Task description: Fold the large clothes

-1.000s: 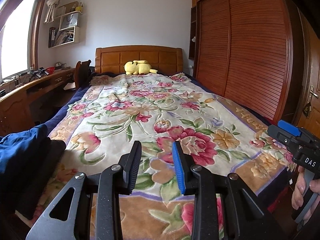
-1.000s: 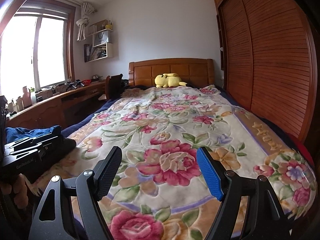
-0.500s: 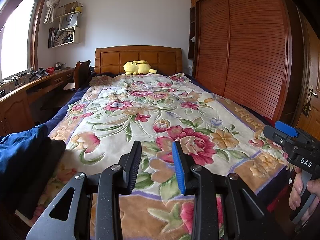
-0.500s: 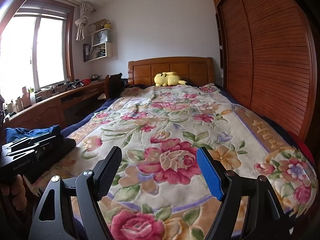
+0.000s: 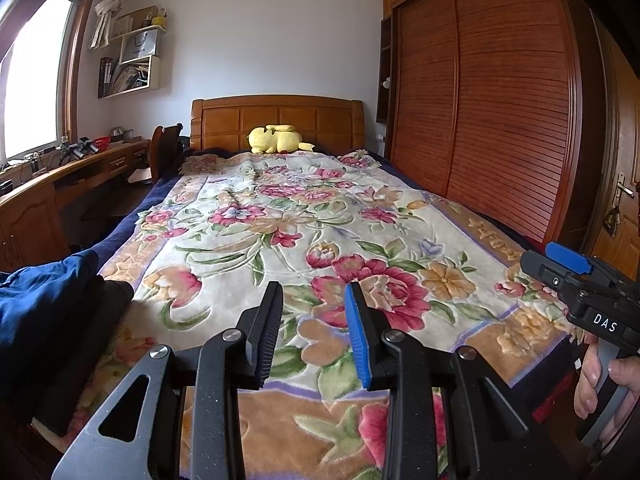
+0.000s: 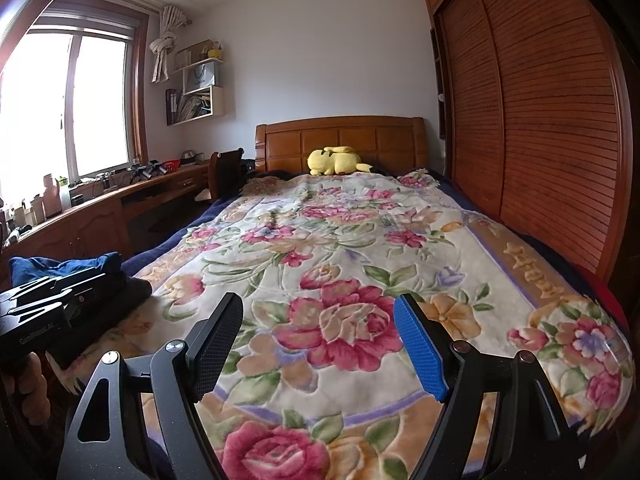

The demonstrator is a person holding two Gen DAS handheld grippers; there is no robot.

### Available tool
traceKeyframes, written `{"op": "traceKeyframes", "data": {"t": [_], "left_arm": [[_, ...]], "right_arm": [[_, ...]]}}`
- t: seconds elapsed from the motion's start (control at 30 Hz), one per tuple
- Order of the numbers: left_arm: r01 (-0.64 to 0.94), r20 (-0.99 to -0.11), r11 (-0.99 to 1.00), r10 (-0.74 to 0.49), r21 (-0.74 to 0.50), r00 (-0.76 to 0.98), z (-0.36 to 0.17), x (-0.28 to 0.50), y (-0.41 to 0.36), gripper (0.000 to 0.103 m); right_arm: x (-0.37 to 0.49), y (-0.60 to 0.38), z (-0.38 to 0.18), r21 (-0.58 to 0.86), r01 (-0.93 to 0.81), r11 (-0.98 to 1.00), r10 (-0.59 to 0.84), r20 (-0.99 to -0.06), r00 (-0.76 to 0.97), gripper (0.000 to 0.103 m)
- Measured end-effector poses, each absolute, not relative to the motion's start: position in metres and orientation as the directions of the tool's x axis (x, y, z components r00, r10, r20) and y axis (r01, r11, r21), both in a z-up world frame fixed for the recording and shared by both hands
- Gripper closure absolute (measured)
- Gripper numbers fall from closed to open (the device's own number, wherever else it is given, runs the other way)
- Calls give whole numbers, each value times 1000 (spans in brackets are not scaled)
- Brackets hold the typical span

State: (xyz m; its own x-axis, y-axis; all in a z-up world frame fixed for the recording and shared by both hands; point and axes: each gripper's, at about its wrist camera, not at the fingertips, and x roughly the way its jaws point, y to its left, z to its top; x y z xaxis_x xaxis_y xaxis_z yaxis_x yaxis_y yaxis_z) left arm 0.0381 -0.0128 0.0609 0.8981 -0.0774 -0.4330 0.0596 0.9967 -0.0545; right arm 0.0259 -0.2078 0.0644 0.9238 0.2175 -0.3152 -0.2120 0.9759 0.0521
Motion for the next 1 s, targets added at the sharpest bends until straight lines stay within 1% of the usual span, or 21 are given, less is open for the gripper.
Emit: {"op": "traceKeyframes", "data": {"t": [1.0], "left_arm": [[57,-430,997,-77,-58,899,64,36,-11,70]], "right_arm": [[27,-207,62,52,-226,973,231,-307,923,22]]}}
